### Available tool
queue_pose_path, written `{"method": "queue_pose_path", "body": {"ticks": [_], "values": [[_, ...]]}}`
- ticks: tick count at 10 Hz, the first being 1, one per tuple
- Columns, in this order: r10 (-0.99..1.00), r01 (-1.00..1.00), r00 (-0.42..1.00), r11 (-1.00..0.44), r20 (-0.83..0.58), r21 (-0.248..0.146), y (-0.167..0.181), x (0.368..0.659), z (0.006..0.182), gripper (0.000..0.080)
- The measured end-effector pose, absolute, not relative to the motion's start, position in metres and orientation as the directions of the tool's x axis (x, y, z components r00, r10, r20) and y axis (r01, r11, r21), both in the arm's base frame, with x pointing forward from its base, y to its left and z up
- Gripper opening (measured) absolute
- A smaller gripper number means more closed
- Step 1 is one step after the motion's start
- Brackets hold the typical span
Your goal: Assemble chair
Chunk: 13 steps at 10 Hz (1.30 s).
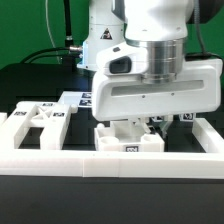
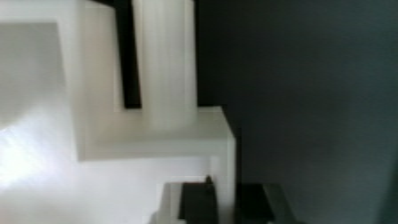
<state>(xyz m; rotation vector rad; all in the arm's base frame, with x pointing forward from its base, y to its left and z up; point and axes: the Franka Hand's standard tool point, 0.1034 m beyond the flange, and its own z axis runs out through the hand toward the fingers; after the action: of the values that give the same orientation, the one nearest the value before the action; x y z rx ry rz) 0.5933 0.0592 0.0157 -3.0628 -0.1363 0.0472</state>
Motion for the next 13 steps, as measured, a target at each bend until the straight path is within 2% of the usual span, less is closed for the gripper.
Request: {"method": "queue_pose_path", "body": {"ticks": [6,13], "values": [[0.087,0.086,0.996,-0.993,-0.01,-0.079,0.113,0.612,0.017,0.0032],[0.084,0.082,0.996,-0.994,-0.029,-0.075,0.119,0.613,0.021,0.0032]]}}
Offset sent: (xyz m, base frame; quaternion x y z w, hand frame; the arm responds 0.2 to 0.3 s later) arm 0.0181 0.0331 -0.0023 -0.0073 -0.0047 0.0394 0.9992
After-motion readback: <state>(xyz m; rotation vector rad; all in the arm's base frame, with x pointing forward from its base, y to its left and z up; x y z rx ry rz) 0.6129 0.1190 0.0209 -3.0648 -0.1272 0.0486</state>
